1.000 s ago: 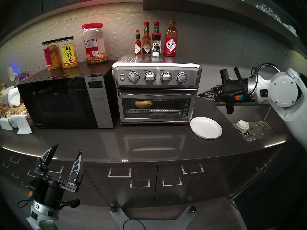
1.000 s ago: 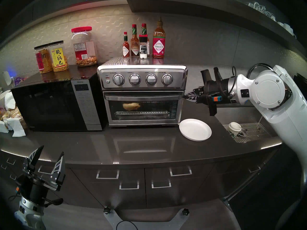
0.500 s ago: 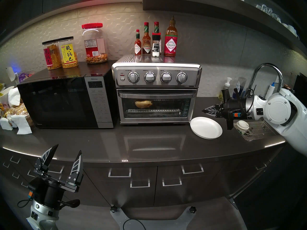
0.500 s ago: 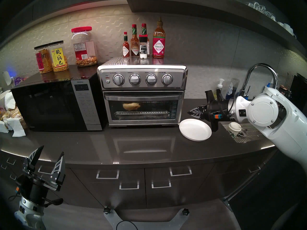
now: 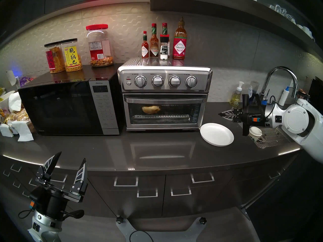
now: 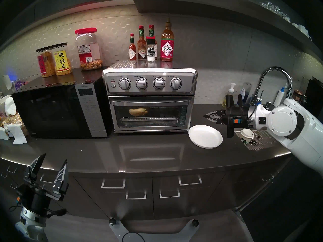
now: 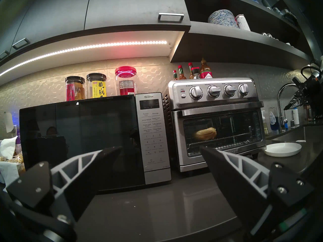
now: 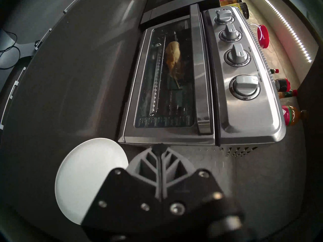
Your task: Open the oven and place the bagel inside on the rack
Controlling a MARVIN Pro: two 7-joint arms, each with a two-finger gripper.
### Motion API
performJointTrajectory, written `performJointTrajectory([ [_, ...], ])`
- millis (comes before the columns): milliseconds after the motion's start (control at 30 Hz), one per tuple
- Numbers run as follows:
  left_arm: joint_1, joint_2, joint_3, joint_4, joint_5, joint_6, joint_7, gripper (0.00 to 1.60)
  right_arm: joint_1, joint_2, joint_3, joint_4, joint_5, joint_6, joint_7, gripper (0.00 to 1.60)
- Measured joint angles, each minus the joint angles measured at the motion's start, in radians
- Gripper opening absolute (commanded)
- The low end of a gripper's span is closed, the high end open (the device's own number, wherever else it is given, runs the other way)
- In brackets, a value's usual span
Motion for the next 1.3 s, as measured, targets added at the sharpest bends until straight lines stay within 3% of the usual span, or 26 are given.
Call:
performJointTrajectory([
  [333, 0.0, 0.0, 0.0, 0.001, 0.0, 0.0, 0.0, 1.6, -0.096, 0.016, 0.057, 0.033, 0.076, -0.092, -0.037, 0.0],
  [633, -0.001, 0.0, 0.0, 0.001, 0.0, 0.0, 0.0, 1.6, -0.169, 0.021, 0.07, 0.033, 0.122, -0.168, -0.064, 0.0],
  [1300, -0.002, 0.0, 0.0, 0.002, 0.0, 0.0, 0.0, 1.6, -0.31, -0.005, 0.131, 0.086, 0.165, -0.295, -0.16, 0.0],
])
